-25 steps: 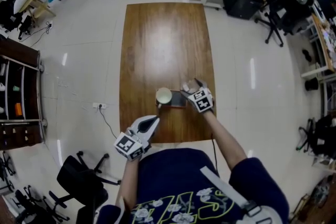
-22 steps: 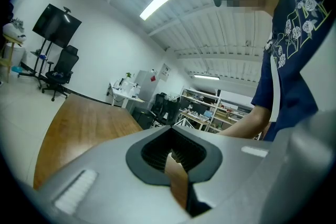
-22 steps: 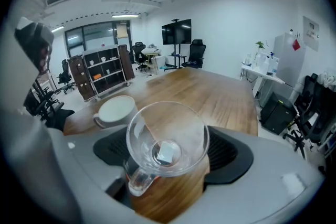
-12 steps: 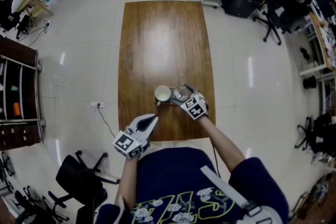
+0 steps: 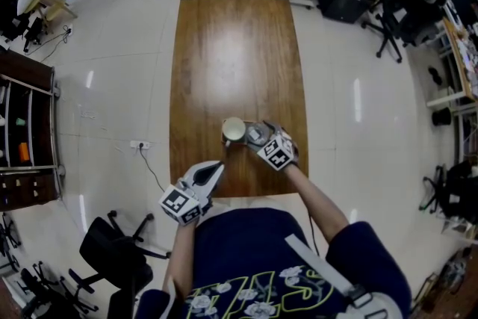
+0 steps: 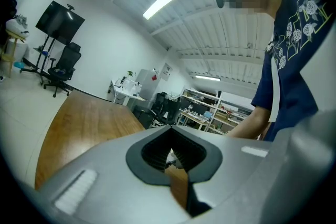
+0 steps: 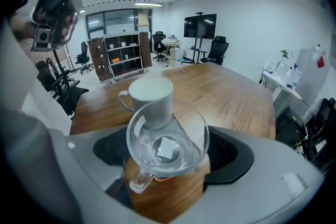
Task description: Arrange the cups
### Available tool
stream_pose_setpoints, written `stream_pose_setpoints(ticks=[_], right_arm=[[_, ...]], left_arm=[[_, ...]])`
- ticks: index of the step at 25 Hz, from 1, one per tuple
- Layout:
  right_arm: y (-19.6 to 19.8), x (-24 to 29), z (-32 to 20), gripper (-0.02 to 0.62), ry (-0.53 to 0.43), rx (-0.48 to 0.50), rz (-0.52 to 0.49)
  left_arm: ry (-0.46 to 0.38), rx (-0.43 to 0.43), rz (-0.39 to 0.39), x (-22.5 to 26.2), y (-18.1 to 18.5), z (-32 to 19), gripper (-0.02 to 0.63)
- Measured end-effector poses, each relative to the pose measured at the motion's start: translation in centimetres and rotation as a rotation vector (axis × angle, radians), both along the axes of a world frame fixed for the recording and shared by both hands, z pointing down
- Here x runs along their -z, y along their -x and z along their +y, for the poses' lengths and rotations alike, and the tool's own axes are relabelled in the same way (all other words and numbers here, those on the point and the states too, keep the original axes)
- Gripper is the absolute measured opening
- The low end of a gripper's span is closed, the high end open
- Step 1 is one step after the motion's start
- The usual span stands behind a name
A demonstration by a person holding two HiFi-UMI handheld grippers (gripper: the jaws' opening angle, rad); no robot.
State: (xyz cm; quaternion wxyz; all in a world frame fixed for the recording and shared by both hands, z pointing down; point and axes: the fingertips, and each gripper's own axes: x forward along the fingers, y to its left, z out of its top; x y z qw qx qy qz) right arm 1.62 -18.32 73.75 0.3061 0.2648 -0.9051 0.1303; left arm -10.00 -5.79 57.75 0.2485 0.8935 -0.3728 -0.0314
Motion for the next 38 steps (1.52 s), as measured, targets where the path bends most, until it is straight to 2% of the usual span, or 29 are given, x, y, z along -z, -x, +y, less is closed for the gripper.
stream_pose_setpoints(ticks=[7, 9, 11, 17, 18, 20, 22, 24, 27, 29, 34, 38], right_arm=[[0.0, 1.3, 1.0, 0.411, -0.008, 0.01, -0.05], [0.1, 1.7, 1.2, 0.479, -0.009, 0.013, -0.063], [0.1, 2.1, 1.4, 0.504, -0.01, 0.016, -0.075], [0.2, 2.9, 2.1, 0.499, -0.011, 0.025, -0.108], [0.1, 3.1, 2.3, 0.489, -0.014, 0.027, -0.116], [-0.3, 3.4, 2.8, 0.397, -0.027, 0.031, -0.14], [-0.6, 4.2, 3.7, 0.337, -0.05, 0.033, -0.188], [-0.5, 6.5, 4.7, 0.28, -0.079, 0.029, -0.277], [0.2, 10.8, 6.1, 0.163, -0.124, 0.028, -0.408], [0.7, 12.9, 7.0, 0.135, -0.143, 0.042, -0.445], [1.4, 14.9, 9.1, 0.008, -0.158, 0.065, -0.454], [1.0, 14.5, 10.4, 0.008, -0.13, 0.055, -0.447]], left_arm=[[0.004, -0.003, 0.012, -0.6, -0.3, 0.1, 0.002], [0.008, -0.01, 0.009, -0.8, -0.4, 0.1, 0.002], [0.011, -0.017, 0.007, -0.9, -0.6, 0.1, 0.002], [0.024, -0.027, 0.011, -1.4, -0.5, 0.4, 0.002], [0.027, -0.031, 0.012, -1.6, -0.5, 0.4, 0.002], [0.032, -0.046, 0.011, -1.8, -0.8, 0.3, 0.002], [0.035, -0.066, 0.006, -1.9, -1.1, 0.3, 0.002], [0.037, -0.087, 0.002, -1.8, -1.4, 0.3, 0.002], [0.039, -0.109, 0.006, -2.1, -1.9, 0.4, 0.002], [0.04, -0.13, 0.006, -2.0, -2.3, 0.3, 0.002], [0.028, -0.2, -0.017, -3.2, -3.5, 0.9, 0.002], [0.016, -0.237, -0.017, -3.3, -4.3, 1.0, 0.002]])
